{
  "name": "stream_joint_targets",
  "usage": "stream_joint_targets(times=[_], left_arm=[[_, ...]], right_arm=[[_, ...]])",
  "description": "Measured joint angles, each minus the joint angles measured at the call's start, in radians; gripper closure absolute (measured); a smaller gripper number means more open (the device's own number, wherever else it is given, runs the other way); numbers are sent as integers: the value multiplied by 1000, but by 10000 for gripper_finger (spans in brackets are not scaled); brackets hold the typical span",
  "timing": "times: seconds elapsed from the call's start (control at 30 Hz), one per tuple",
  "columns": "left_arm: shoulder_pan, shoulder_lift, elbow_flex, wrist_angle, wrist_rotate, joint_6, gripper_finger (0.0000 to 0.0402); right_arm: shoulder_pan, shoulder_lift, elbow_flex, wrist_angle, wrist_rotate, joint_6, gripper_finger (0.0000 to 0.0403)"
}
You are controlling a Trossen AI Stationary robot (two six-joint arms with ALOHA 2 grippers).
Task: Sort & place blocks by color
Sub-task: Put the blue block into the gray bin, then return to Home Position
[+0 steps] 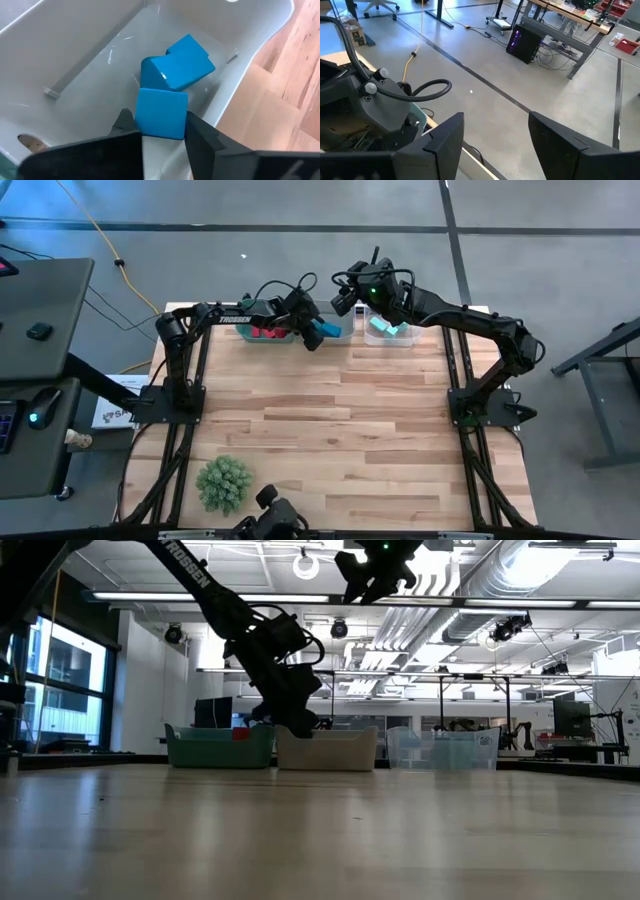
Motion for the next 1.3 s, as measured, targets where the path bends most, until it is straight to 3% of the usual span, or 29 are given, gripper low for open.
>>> stream_joint_targets(times=[0.33,0.6,0.8,1.13,1.3], left_arm=[[1,0,108,-112,-8,-7,267],[12,-11,255,-306,-25,19,250],[23,-135,269,-336,70,31,254],[-12,-387,269,-395,68,29,253],[-68,-549,126,-340,68,-12,253]], right_arm=[[3,0,0,-1,-42,-1,190],[35,0,0,-8,-44,20,190],[81,0,0,-8,-44,19,190],[128,-3,0,8,-42,26,190],[125,-3,0,38,-37,26,190]])
